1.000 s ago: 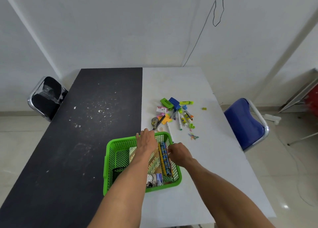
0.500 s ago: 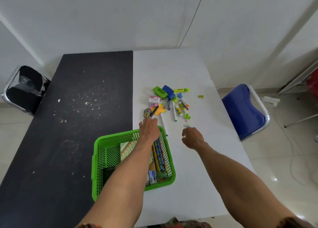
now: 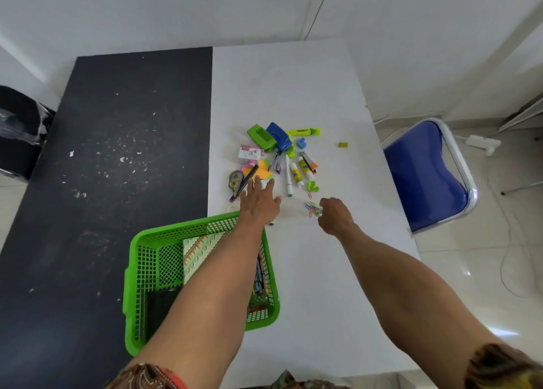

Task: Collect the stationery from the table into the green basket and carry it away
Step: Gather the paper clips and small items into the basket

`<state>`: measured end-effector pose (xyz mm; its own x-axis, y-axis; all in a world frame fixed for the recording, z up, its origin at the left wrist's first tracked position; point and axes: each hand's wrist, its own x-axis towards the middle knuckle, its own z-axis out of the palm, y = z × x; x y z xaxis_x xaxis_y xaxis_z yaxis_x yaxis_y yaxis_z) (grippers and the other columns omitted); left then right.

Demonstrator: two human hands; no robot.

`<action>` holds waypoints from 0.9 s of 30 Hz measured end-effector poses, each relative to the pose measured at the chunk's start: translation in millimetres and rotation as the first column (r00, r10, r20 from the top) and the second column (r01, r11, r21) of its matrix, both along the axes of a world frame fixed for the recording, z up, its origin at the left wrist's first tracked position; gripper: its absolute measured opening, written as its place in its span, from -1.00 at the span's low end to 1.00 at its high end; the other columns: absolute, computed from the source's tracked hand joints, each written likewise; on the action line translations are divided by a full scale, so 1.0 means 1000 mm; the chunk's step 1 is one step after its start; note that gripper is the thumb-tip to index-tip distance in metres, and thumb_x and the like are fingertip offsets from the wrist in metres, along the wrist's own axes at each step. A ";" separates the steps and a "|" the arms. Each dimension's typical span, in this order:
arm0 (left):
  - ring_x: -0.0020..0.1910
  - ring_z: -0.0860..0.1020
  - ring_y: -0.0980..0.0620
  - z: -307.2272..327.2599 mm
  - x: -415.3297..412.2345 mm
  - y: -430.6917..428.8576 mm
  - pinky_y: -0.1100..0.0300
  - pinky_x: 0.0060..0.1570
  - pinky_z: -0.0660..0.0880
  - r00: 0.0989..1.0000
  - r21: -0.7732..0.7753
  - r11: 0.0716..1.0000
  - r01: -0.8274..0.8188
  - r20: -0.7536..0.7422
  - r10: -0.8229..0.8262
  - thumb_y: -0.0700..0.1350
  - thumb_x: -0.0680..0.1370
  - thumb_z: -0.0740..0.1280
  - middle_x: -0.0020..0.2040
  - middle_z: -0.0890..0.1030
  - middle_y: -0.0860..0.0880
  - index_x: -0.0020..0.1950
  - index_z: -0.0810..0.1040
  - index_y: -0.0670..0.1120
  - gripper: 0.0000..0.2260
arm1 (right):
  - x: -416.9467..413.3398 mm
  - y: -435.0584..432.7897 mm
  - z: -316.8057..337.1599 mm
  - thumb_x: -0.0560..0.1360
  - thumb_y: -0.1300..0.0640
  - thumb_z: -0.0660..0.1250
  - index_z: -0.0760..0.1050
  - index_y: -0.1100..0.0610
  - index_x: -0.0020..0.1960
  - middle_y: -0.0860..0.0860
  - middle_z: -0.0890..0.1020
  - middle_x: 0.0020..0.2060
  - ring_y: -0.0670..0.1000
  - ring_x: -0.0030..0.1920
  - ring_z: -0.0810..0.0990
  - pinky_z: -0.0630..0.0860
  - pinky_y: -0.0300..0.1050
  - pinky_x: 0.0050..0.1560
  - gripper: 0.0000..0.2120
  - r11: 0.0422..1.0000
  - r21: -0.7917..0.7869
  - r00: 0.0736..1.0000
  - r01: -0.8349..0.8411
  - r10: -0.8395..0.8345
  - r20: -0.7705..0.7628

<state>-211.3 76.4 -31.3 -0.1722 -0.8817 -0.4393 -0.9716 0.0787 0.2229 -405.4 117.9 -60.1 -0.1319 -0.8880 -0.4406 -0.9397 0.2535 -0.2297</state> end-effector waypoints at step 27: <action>0.47 0.17 -0.18 -0.005 -0.023 0.000 -0.11 0.36 0.22 0.998 -0.009 1.000 -0.008 0.056 0.008 0.02 0.62 0.18 0.48 0.23 -0.22 0.45 0.28 -0.11 -0.57 | -0.013 -0.008 -0.004 0.49 0.28 0.20 0.51 0.24 0.05 0.17 0.57 0.00 0.19 -0.01 0.57 0.47 -0.09 -0.11 -0.82 1.000 -0.001 0.997 0.014 -0.014 -0.078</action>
